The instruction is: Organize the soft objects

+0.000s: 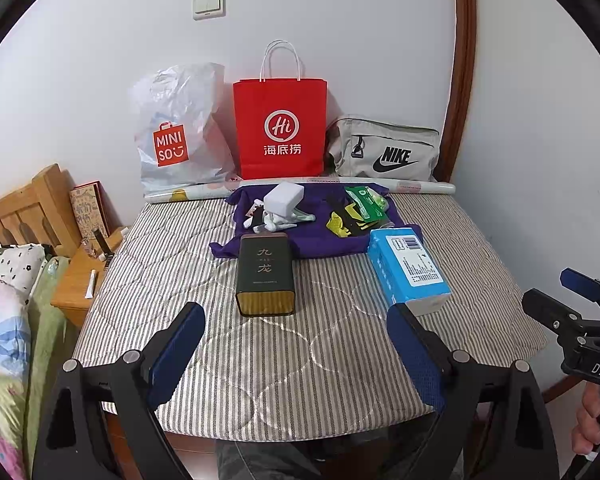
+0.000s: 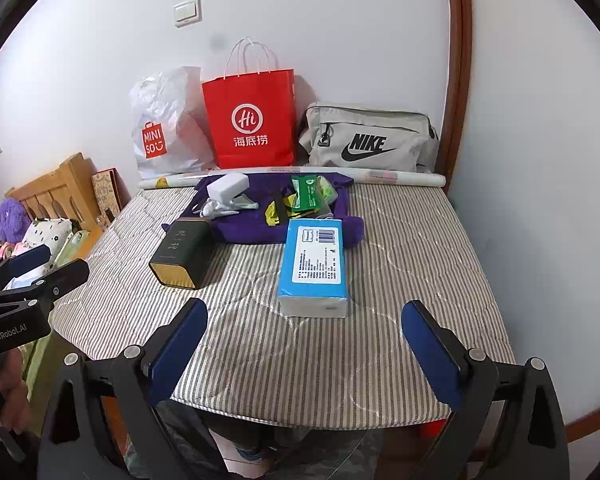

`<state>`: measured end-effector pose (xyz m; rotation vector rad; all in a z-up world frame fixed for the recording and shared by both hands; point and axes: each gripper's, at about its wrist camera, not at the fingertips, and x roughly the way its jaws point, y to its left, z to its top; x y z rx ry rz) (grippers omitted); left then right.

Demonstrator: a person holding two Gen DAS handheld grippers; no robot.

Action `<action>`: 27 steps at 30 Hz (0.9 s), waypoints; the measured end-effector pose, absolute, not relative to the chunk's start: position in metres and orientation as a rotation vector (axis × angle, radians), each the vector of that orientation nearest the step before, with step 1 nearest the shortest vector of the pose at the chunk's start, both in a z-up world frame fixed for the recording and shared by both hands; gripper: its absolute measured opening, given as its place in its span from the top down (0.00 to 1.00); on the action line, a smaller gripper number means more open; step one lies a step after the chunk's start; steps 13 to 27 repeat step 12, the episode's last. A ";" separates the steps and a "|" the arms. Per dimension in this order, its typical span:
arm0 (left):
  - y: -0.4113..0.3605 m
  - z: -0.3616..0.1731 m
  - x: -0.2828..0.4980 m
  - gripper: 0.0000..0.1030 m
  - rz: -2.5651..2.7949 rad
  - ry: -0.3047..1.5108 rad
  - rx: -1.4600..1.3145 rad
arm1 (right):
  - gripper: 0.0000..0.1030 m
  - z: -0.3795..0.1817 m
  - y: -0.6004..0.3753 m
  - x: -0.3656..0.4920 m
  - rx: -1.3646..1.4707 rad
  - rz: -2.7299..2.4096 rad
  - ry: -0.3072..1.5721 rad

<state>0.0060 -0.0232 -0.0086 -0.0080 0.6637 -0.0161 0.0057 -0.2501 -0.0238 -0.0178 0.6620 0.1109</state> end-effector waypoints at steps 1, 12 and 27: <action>-0.023 -0.009 0.006 0.10 -0.017 0.663 -0.008 | 0.06 -0.024 -0.250 0.006 -0.018 0.112 0.662; -0.024 -0.014 0.013 0.10 -0.034 0.675 -0.004 | 0.06 -0.027 -0.249 0.011 -0.012 0.115 0.670; -0.024 -0.014 0.013 0.10 -0.034 0.675 -0.004 | 0.06 -0.027 -0.249 0.011 -0.012 0.115 0.670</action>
